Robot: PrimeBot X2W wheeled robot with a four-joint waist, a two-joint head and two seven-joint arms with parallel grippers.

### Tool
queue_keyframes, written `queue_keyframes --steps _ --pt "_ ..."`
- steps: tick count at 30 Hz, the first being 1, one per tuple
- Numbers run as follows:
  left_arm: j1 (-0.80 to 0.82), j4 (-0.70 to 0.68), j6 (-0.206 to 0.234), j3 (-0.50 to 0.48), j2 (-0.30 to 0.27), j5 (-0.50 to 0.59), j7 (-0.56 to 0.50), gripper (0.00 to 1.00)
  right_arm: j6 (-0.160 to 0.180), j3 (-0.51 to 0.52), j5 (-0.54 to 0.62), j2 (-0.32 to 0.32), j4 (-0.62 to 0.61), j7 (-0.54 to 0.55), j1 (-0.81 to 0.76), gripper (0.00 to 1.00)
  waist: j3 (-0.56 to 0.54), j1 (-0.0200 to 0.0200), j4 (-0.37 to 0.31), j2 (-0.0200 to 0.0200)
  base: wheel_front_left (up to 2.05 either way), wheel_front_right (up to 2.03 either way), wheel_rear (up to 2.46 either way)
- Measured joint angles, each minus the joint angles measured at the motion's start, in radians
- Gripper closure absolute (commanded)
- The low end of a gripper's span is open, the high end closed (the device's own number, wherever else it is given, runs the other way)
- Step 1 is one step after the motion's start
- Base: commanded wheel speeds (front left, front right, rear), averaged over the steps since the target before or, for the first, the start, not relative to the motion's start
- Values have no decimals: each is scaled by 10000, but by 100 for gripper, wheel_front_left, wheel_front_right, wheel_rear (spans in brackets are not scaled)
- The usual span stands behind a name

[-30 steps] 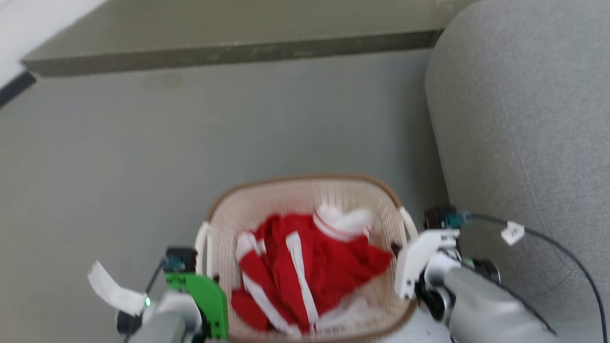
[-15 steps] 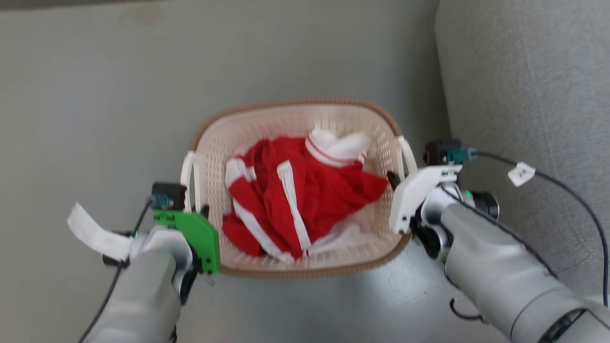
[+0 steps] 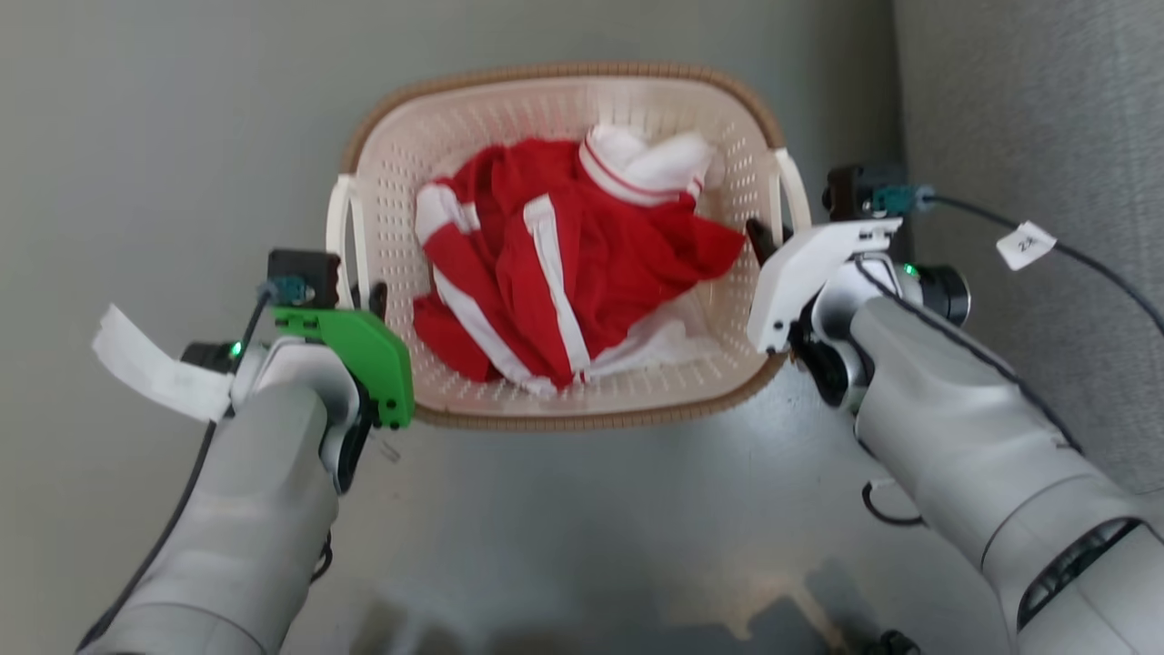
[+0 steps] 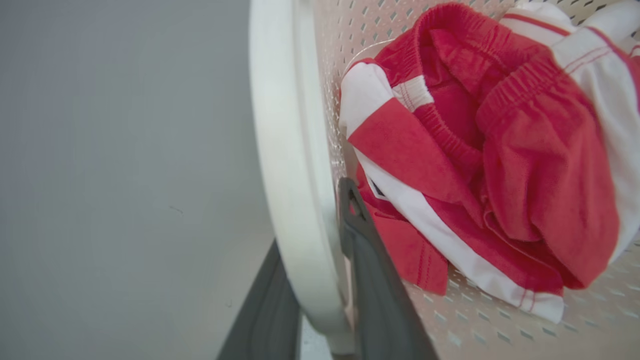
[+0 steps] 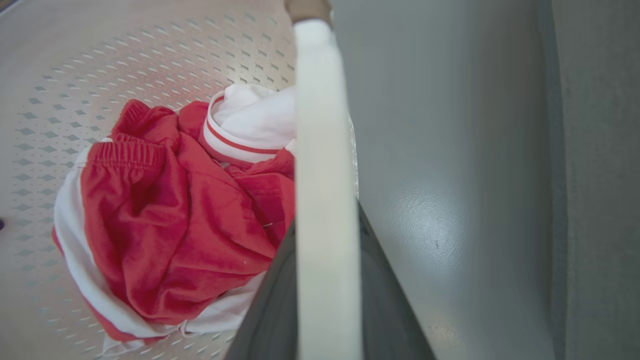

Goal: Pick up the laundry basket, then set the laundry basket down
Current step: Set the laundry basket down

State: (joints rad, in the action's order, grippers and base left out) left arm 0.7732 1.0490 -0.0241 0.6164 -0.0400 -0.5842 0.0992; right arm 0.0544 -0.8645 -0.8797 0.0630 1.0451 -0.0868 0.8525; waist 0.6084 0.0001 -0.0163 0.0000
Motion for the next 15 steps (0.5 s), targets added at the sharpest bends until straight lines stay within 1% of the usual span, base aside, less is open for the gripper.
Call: queue_keyframes --steps 6,8,15 --pt "474 -100 167 -38 -25 67 209 100 0 29 10 23 -6 -119 497 100 770 0 57 0 0 0 0" --pt "544 -113 173 -50 -38 69 255 100 0 27 10 23 -6 -176 571 100 897 1 61 0 0 0 0" --pt "1207 -211 263 -109 -125 247 437 100 -2 63 23 52 -10 -330 1295 100 1926 1 43 0 0 0 0"
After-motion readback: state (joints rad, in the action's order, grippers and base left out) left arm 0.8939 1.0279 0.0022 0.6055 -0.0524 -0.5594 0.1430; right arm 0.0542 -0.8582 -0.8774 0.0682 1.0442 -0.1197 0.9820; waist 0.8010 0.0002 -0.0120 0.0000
